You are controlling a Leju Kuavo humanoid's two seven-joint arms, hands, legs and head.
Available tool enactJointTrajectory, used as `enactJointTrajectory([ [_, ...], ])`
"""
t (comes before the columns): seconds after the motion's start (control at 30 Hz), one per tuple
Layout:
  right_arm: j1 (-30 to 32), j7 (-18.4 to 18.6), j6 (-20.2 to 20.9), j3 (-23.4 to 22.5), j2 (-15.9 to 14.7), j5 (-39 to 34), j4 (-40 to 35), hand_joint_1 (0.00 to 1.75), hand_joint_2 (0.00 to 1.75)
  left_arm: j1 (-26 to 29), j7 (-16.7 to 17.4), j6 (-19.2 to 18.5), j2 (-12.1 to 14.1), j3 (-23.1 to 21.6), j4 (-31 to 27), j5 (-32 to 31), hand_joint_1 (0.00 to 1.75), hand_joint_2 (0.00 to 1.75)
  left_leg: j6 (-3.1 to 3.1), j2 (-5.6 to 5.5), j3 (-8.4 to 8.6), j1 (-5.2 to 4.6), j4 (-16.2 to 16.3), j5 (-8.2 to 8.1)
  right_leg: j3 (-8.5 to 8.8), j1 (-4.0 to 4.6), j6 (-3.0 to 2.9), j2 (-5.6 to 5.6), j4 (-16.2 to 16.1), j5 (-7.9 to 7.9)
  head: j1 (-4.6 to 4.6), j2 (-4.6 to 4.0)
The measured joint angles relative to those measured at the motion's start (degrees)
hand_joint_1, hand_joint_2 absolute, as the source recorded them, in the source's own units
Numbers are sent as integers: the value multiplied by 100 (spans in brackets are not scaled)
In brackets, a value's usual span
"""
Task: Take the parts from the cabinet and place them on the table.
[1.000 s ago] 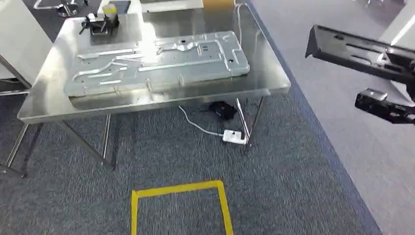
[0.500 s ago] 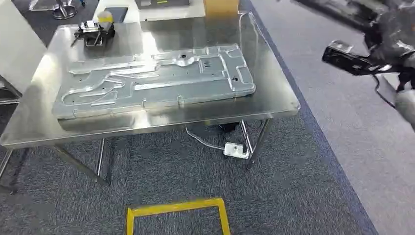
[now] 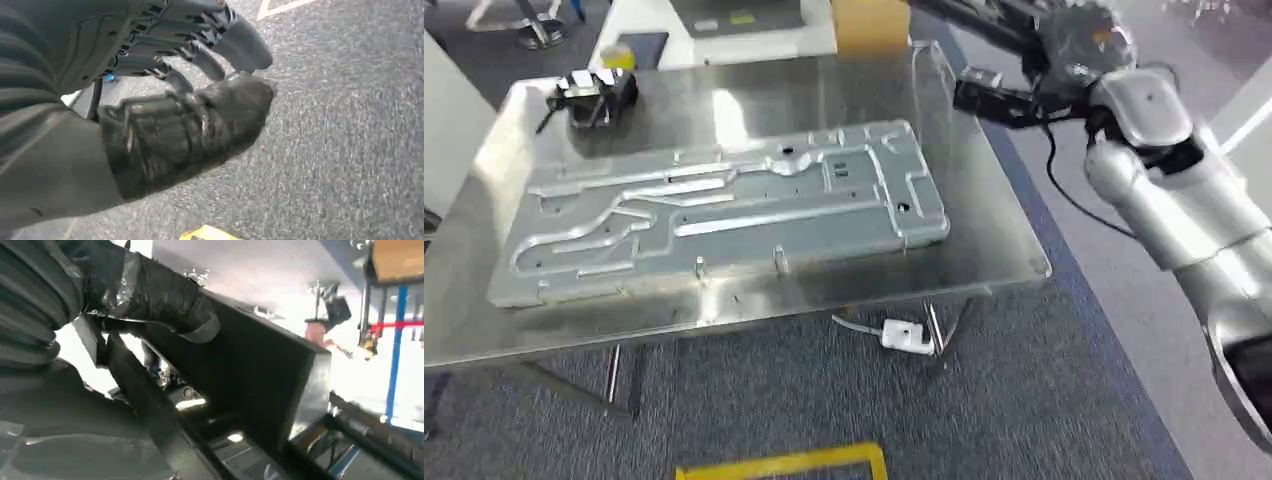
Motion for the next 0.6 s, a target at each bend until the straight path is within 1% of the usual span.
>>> enactJointTrajectory([
  [0.07,-6,-7,18,68,114,-18,88,175,175,-1,9,0,8,-13,2,53,0,175,13,-40,4,-17,23,-12,26,-21,39,1,-27,12,-6,0],
  [0.1,-28,-9,37,98,155,-34,123,175,175,-18,20,0,17,-22,6,89,0,175,57,-45,111,34,-82,-58,9,-41,65,-17,-11,-55,-2,0],
  [0.13,-43,-29,61,120,187,-57,166,175,175,-27,61,0,15,-33,6,140,0,175,74,-55,170,35,-137,-126,-92,-39,76,-19,193,-99,0,0],
  [0.17,-64,-44,76,172,249,-66,219,175,175,-31,145,0,13,-59,6,188,0,175,116,-58,230,45,-168,-156,-309,-38,98,-18,582,-241,7,0],
  [0.2,-37,-72,88,225,302,-66,307,175,175,-17,236,0,0,-77,6,212,0,175,131,-67,304,53,-181,-206,-573,-38,133,-15,1057,-427,-4,0],
  [0.23,31,-96,101,314,362,-63,418,175,175,1,349,0,-22,-94,6,236,0,175,134,-76,400,58,-192,-266,-839,-46,166,-19,1493,-542,9,0],
  [0.27,116,-120,114,400,415,-61,505,175,175,22,406,0,-52,-105,6,249,0,175,134,-92,488,63,-200,-323,-1028,-51,182,-20,1746,-537,0,0],
  [0.3,200,-148,112,491,458,-50,590,175,175,42,437,0,-68,-107,4,258,0,175,129,-107,565,69,-202,-377,-1151,-51,180,-20,1799,-402,13,0],
  [0.33,267,-190,109,599,516,-40,702,175,175,63,442,0,-97,-116,4,269,0,175,123,-127,647,72,-199,-445,-1228,-49,154,-19,1599,-44,24,0],
  [0.37,274,-206,109,623,533,-35,729,175,175,64,442,0,-109,-124,4,280,0,175,112,-137,688,71,-194,-483,-1224,-43,128,-17,1320,266,26,0],
  [0.4,244,-223,103,702,603,-13,790,175,175,61,442,0,-118,-137,4,302,0,175,95,-151,743,70,-189,-533,-1167,-41,79,-19,768,752,22,0],
  [0.43,181,-262,103,752,649,9,840,175,175,57,431,0,-121,-151,4,310,0,175,77,-157,782,74,-181,-579,-1116,-9,20,-16,398,1016,26,0],
  [0.47,142,-278,101,772,664,24,882,175,175,60,428,0,-127,-164,4,313,0,175,69,-158,768,91,-224,-580,-1167,3,-2,-27,450,1000,15,0],
  [0.5,84,-333,94,831,739,59,947,175,175,54,426,0,-127,-177,6,321,0,175,29,-158,725,78,-169,-594,-1154,52,-11,-13,432,1082,0,0],
  [0.53,69,-361,94,890,820,92,1017,175,175,72,424,0,-129,-201,4,345,0,175,0,-152,698,92,-166,-582,-1100,69,-50,-11,387,1020,29,0],
  [0.57,56,-381,92,931,894,98,1060,175,175,66,424,0,-136,-210,4,363,0,175,-18,-149,696,91,-149,-624,-1100,67,-47,-9,357,1017,20,0],
  [0.6,7,-402,92,995,951,105,1139,175,175,53,428,0,-138,-219,4,380,0,175,-18,-144,663,89,-155,-623,-1066,61,-32,4,273,909,20,0],
])
